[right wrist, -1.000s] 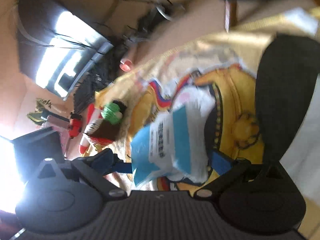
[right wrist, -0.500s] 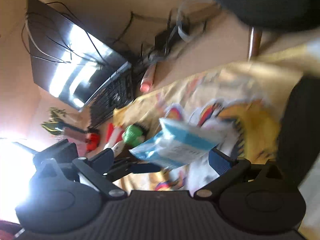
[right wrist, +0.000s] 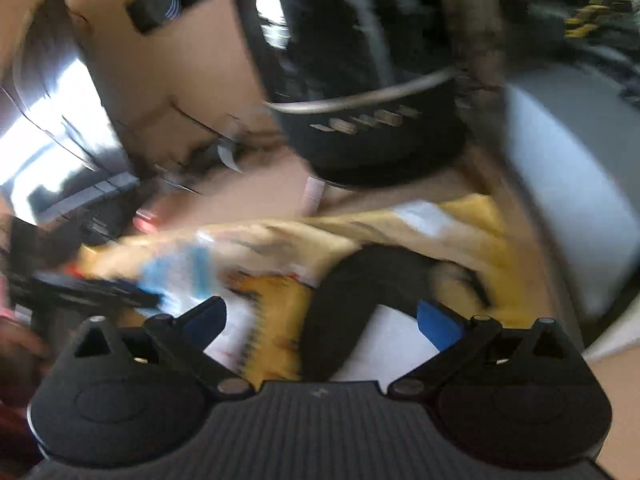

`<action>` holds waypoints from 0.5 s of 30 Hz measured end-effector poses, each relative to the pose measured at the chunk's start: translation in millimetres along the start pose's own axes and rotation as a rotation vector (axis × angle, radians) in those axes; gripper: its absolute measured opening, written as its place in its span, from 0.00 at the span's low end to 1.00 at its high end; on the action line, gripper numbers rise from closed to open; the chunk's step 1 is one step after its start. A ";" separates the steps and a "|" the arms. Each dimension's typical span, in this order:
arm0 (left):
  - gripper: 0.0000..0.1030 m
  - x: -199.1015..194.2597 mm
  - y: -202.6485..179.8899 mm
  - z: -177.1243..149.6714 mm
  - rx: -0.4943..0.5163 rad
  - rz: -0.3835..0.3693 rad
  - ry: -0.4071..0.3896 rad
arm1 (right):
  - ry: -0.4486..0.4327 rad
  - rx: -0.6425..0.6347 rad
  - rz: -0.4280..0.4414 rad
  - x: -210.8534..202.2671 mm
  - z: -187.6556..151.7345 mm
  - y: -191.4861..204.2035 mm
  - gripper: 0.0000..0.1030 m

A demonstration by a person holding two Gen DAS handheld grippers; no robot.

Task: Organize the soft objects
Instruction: 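Wipe the blue packet with the towel in the right gripper while the left gripper holds it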

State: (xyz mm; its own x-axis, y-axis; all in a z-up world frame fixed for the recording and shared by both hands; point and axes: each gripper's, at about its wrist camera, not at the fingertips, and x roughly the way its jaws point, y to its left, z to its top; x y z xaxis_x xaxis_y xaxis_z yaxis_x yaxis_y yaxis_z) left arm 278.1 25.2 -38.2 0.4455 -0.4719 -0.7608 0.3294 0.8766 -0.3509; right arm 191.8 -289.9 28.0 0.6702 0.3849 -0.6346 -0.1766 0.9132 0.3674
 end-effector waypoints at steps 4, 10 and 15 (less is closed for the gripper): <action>1.00 -6.3 -3.2 -4.0 0.047 -0.016 -0.008 | 0.009 0.043 0.198 46.5 29.7 26.9 1.00; 1.00 -8.3 0.9 -6.9 0.035 0.011 -0.028 | 0.160 -0.077 0.216 151.7 53.1 69.3 0.69; 1.00 -13.9 9.4 -11.0 0.002 -0.004 -0.040 | 0.243 -0.052 0.197 203.5 60.0 70.1 0.64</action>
State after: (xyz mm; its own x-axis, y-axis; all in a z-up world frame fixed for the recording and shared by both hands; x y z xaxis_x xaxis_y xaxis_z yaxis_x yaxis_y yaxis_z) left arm 265.9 41.0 -37.0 0.4773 -0.4792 -0.7366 0.3329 0.8744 -0.3531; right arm 359.1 -155.6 -34.6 0.4285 0.5700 -0.7011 -0.3270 0.8211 0.4678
